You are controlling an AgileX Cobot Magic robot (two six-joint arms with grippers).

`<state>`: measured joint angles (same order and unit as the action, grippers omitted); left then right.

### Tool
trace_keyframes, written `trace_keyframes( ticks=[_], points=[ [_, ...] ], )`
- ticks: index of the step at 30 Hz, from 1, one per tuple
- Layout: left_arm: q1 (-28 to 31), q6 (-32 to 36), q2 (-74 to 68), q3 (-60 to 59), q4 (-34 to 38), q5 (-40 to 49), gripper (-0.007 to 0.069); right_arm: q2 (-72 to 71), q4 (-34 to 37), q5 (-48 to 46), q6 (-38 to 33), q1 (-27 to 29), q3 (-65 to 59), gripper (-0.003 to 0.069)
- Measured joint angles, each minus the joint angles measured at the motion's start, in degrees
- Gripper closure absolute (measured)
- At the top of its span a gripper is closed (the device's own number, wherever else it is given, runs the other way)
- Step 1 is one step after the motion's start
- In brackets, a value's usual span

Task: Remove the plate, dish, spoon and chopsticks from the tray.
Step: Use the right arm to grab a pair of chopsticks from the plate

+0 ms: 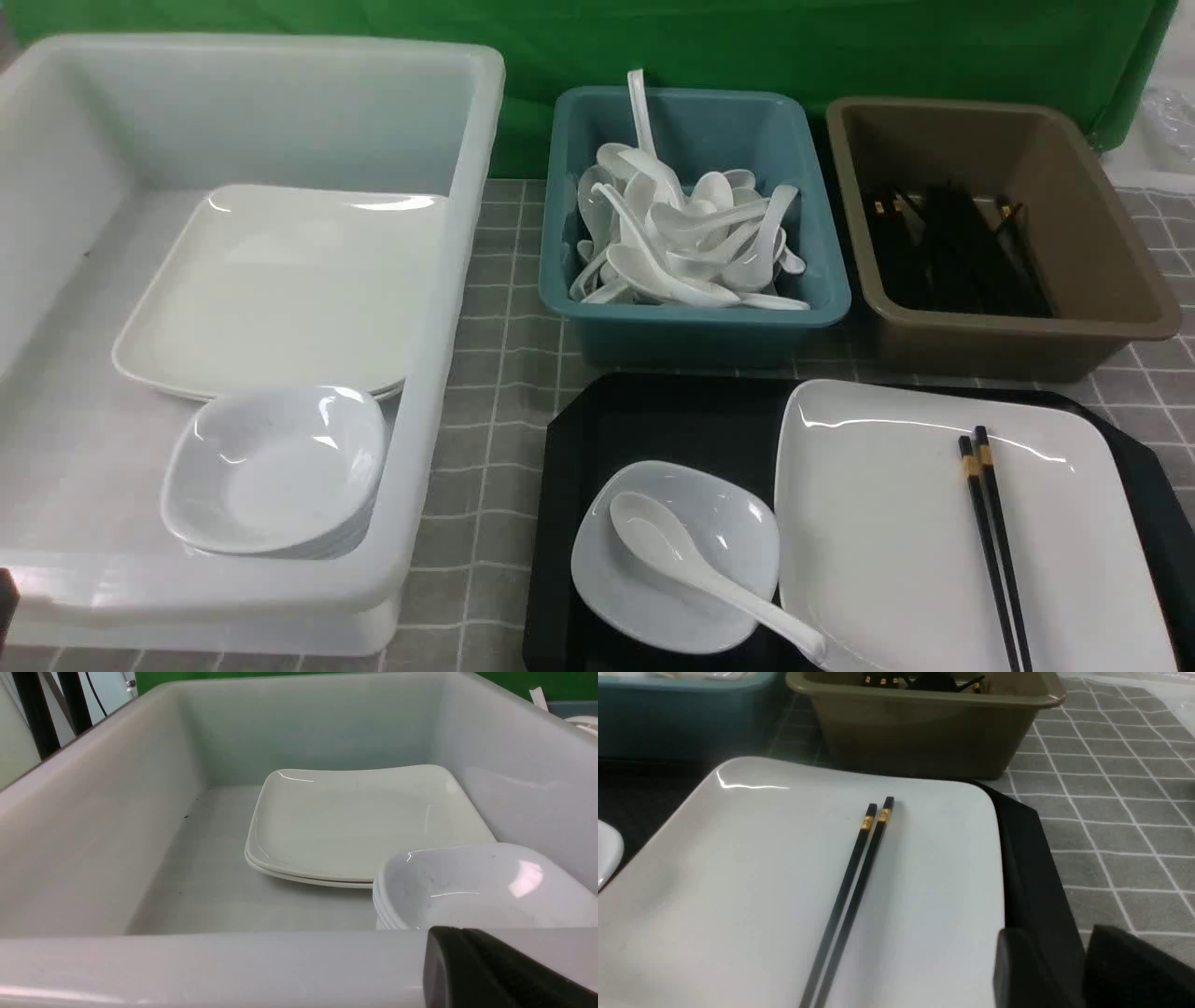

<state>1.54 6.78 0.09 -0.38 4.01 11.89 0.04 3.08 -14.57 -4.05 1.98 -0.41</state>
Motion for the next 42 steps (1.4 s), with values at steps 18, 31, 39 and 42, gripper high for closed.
trace_keyframes(
  ticks=[18,31,39,42],
  points=[
    [0.0,0.4,0.0,0.0,-0.8,0.0,0.0620,0.0,0.0,0.0,0.0,0.0,0.0,0.0411],
    [-0.1,-10.8,0.0,0.0,26.6,-30.0,0.0620,0.0,0.0,0.0,0.0,0.0,0.0,0.0411],
    [-0.1,-12.7,0.0,0.0,25.0,-48.2,0.0620,0.0,4.1,7.1,10.3,-0.4,0.0,0.0411],
    [-0.1,-10.9,0.0,0.0,22.5,-48.8,0.0620,0.0,9.7,14.6,26.2,-0.5,0.0,0.0411]
  ],
)
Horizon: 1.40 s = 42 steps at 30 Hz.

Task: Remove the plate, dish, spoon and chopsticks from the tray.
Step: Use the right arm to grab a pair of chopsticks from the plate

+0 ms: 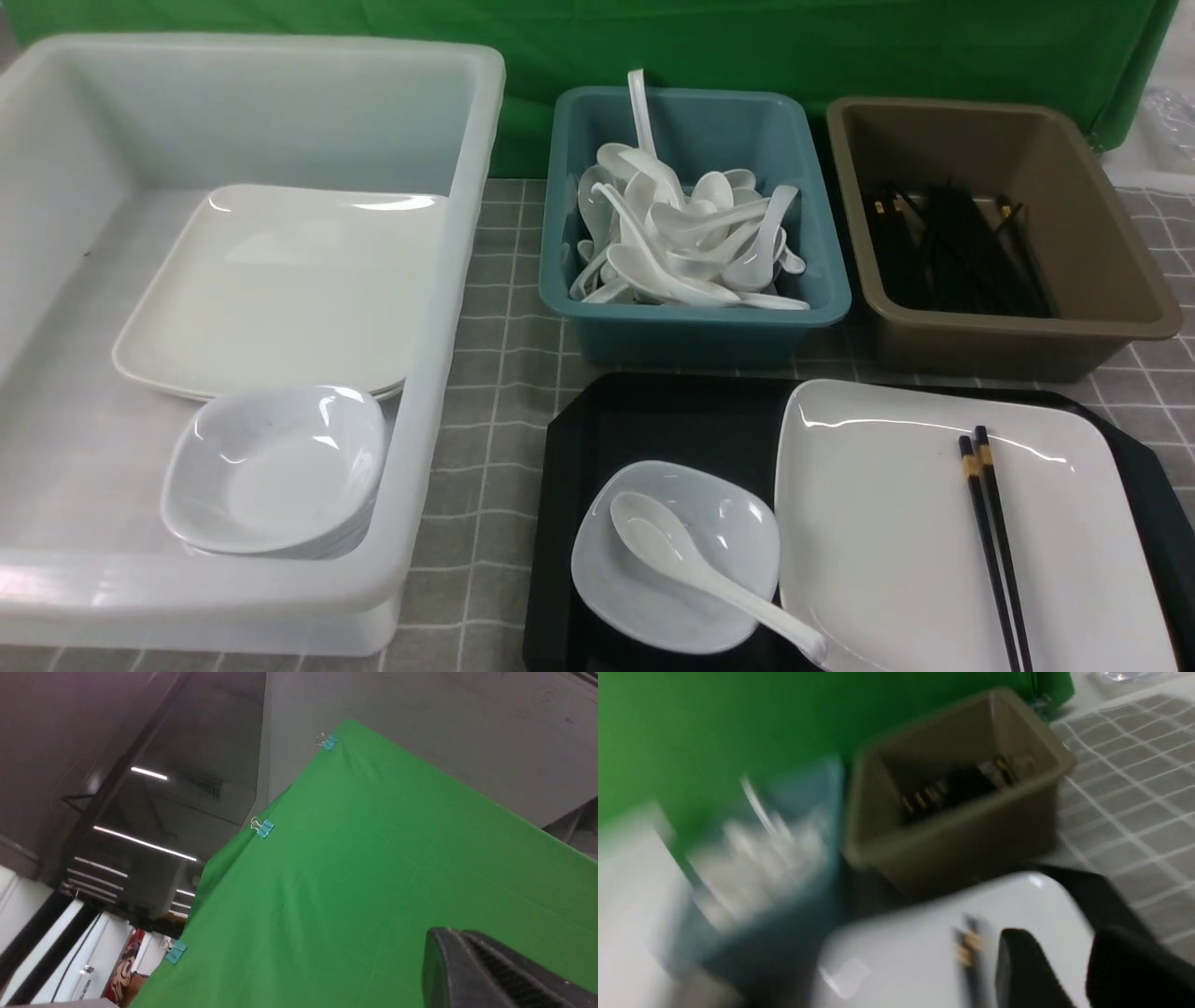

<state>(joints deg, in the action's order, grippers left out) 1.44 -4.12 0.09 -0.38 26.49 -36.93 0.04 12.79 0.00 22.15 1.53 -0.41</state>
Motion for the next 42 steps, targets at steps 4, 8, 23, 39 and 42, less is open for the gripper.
trace_keyframes(
  ticks=[4,8,23,39,42],
  points=[
    [0.0,6.0,0.0,0.0,-4.5,2.8,0.0620,0.0,1.7,6.1,10.3,0.0,0.0,0.0411],
    [0.0,6.3,0.0,0.0,-6.1,11.1,0.0620,0.0,2.0,6.6,8.4,0.0,0.0,0.0411],
    [-0.1,-3.3,-15.2,34.1,-11.6,51.5,0.0620,20.6,1.2,-16.8,-10.1,-8.2,32.5,0.0634],
    [-4.1,18.0,-60.0,61.7,1.5,99.9,0.0624,67.5,-3.9,-54.1,-22.2,-13.3,57.0,0.0429],
    [-12.6,18.1,-63.2,63.9,1.1,98.2,0.0624,72.6,-8.0,-52.5,-20.7,-13.3,57.0,0.0308]
  ],
)
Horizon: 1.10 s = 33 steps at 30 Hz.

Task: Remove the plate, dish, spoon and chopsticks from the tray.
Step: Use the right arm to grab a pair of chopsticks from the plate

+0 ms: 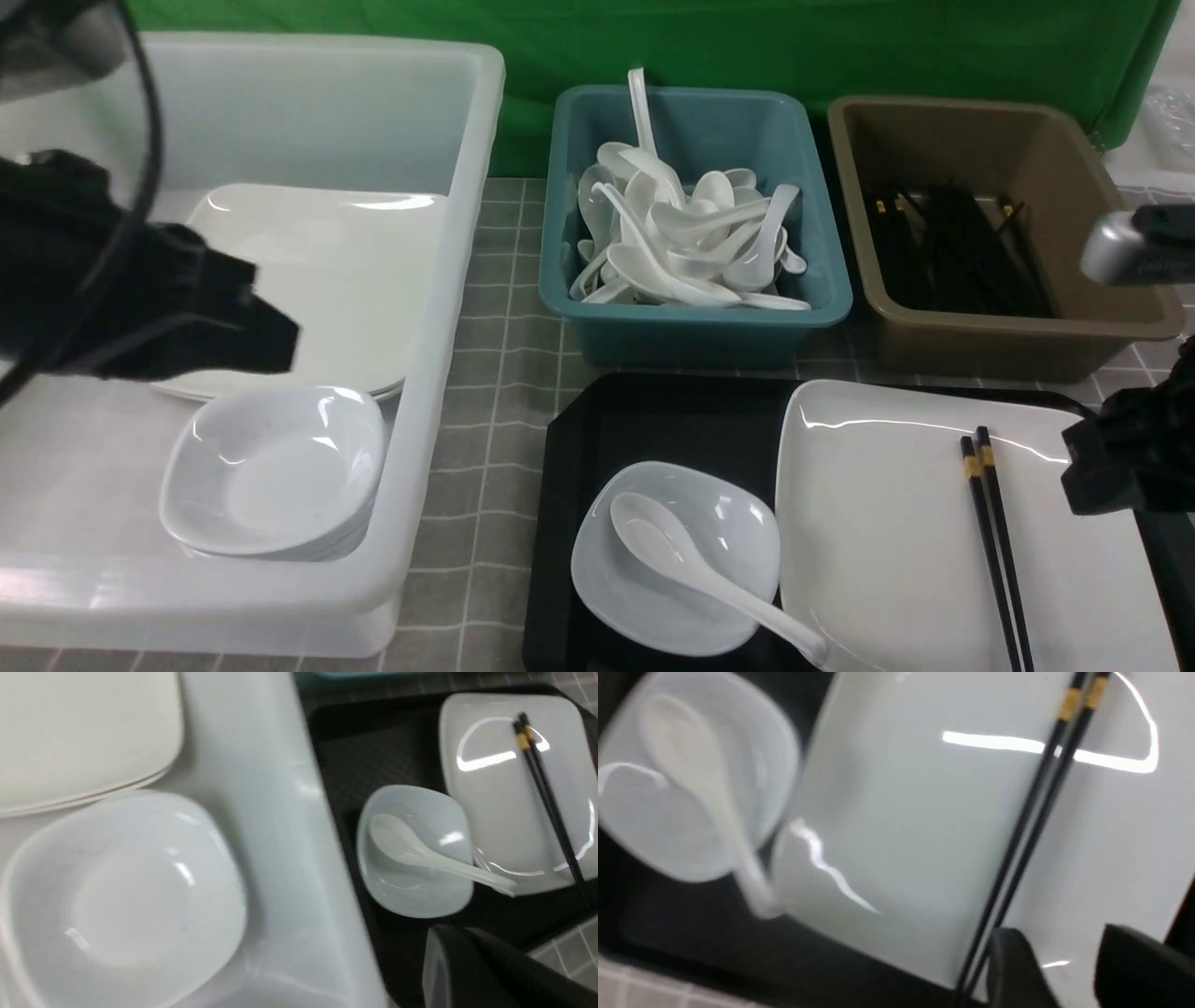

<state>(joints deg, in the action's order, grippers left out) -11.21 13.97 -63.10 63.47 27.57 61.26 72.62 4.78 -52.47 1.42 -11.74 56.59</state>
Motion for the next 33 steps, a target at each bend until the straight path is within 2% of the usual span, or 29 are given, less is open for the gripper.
trace_keyframes(
  ticks=[1,2,5,6,8,10,15,21,23,25,26,27,28,29,30,31,33],
  points=[
    [-2.0,-0.1,-0.6,0.3,-0.2,-0.4,0.0624,0.7,-0.5,0.4,0.6,0.0,0.0,0.0284],
    [-8.5,-0.6,-2.3,1.2,-1.0,-2.4,0.0624,4.2,-2.3,1.5,2.0,0.0,0.0,0.0217],
    [-18.4,-3.6,-6.6,3.2,-4.9,-5.5,0.0624,9.0,-3.5,4.2,2.9,0.0,0.0,0.0125],
    [-18.4,-3.6,-6.9,3.3,-5.2,-5.6,0.0624,9.4,-3.5,4.2,2.9,0.0,0.0,0.0120],
    [-24.6,-5.2,-11.1,5.1,-8.5,-6.1,0.0624,13.0,-4.4,6.2,3.7,0.0,0.1,0.0083],
    [-28.6,-5.4,-14.8,6.3,-10.2,-6.2,0.0624,16.1,-4.8,7.5,3.8,0.0,0.1,0.0077],
    [-34.0,-5.2,-22.6,8.4,-11.3,-7.9,0.0624,22.5,-5.4,11.1,5.3,0.0,0.1,0.0077],
    [-35.3,-5.1,-27.1,8.7,-11.5,-10.0,0.0624,26.8,-5.4,12.3,6.2,0.0,0.1,0.0088],
    [-35.3,-5.1,-27.2,8.7,-11.5,-10.3,0.0624,27.0,-5.4,12.3,6.2,0.0,0.1,0.0128],
    [-35.3,-5.1,-27.2,8.8,-11.5,-10.7,0.0624,27.0,-5.3,12.4,6.5,0.0,0.1,0.0222],
    [-35.3,-5.1,-27.2,8.7,-11.5,-10.9,0.0624,27.0,-5.3,12.4,6.4,0.0,0.2,0.0244],
    [-35.3,-5.1,-27.2,8.7,-11.5,-11.0,0.0624,27.0,-5.3,12.4,6.4,0.0,0.2,0.0290],
    [-35.3,-5.1,-27.2,8.7,-11.5,-11.1,0.0624,27.0,-5.2,12.3,6.2,0.0,0.2,0.0365],
    [-35.3,-5.1,-27.2,8.7,-11.5,-11.1,0.0624,27.0,-5.1,12.2,6.0,0.0,0.2,0.0404],
    [-35.3,-4.9,-27.2,8.7,-11.5,-11.3,0.0624,27.0,-4.8,12.0,5.5,0.0,0.2,0.0489],
    [-35.3,-4.9,-27.2,8.7,-11.5,-11.3,0.0624,27.0,-4.8,11.9,5.3,0.0,0.2,0.0526],
    [-35.3,-4.9,-27.2,8.7,-11.5,-11.3,0.0624,27.0,-4.2,11.9,5.1,0.0,0.2,0.0520]
  ],
)
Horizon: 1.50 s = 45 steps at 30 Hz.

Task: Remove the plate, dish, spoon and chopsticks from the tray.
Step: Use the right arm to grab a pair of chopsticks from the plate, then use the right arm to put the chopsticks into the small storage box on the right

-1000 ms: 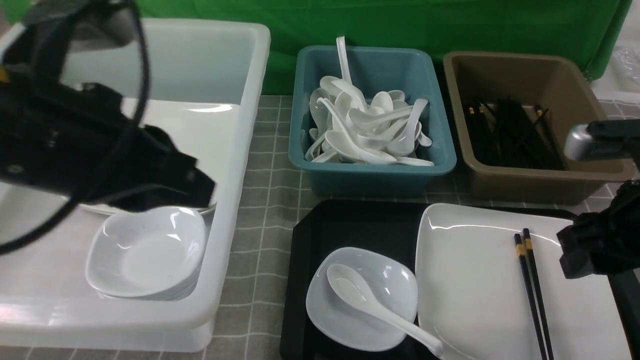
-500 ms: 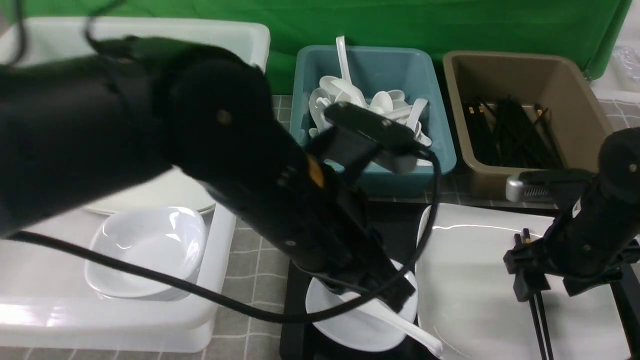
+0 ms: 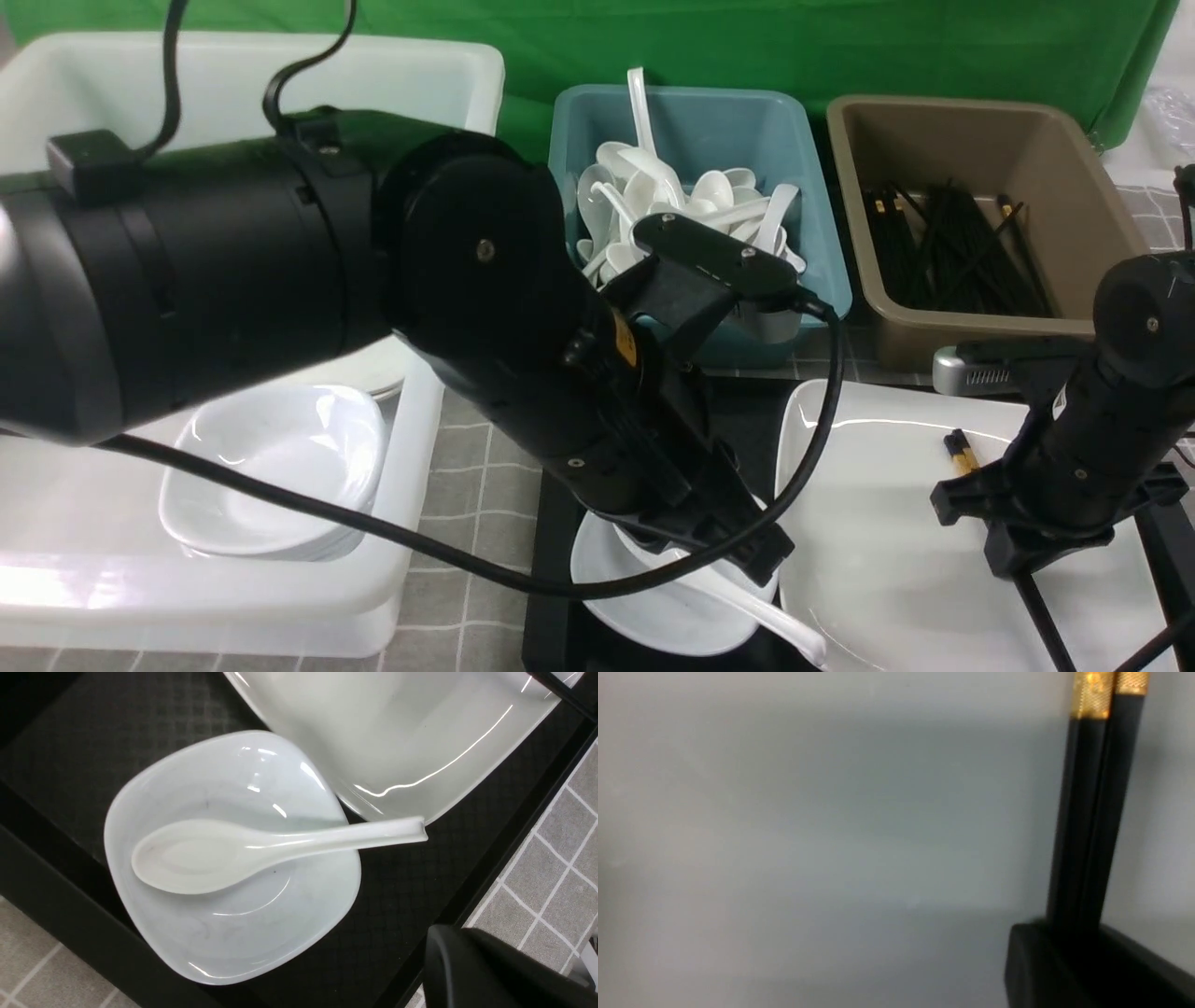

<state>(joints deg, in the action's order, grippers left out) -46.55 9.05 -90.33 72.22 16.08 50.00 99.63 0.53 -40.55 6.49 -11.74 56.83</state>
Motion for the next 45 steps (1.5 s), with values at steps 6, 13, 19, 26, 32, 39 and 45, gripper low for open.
trace_keyframes(
  ticks=[6,13,19,26,32,39,45],
  points=[
    [0.0,0.0,0.0,0.0,0.0,-0.2,0.0624,-1.5,4.1,-1.2,-3.8,0.0,0.0,0.0517],
    [0.0,-0.6,0.0,0.0,0.0,-6.1,0.0624,-11.1,6.7,-3.2,-7.1,-0.1,0.0,0.0517],
    [0.9,-1.3,0.0,0.0,0.0,-18.9,0.0624,-16.3,6.9,-2.4,-8.2,1.4,4.9,0.0517],
    [2.3,-1.4,0.0,0.0,-1.7,-37.3,0.0624,-14.0,6.9,9.7,-7.6,6.3,18.3,0.0517],
    [2.3,-1.3,0.0,0.0,-3.7,-47.6,0.0624,-6.5,6.9,22.2,-6.9,8.6,25.6,0.0517],
    [2.3,-1.3,0.0,0.0,-5.3,-50.0,0.0624,5.3,6.9,33.5,-5.6,9.2,28.2,0.0517],
    [2.3,-1.3,0.0,0.0,-5.6,-48.1,0.0624,11.4,6.9,40.2,-5.6,9.2,28.2,0.0517]
  ],
)
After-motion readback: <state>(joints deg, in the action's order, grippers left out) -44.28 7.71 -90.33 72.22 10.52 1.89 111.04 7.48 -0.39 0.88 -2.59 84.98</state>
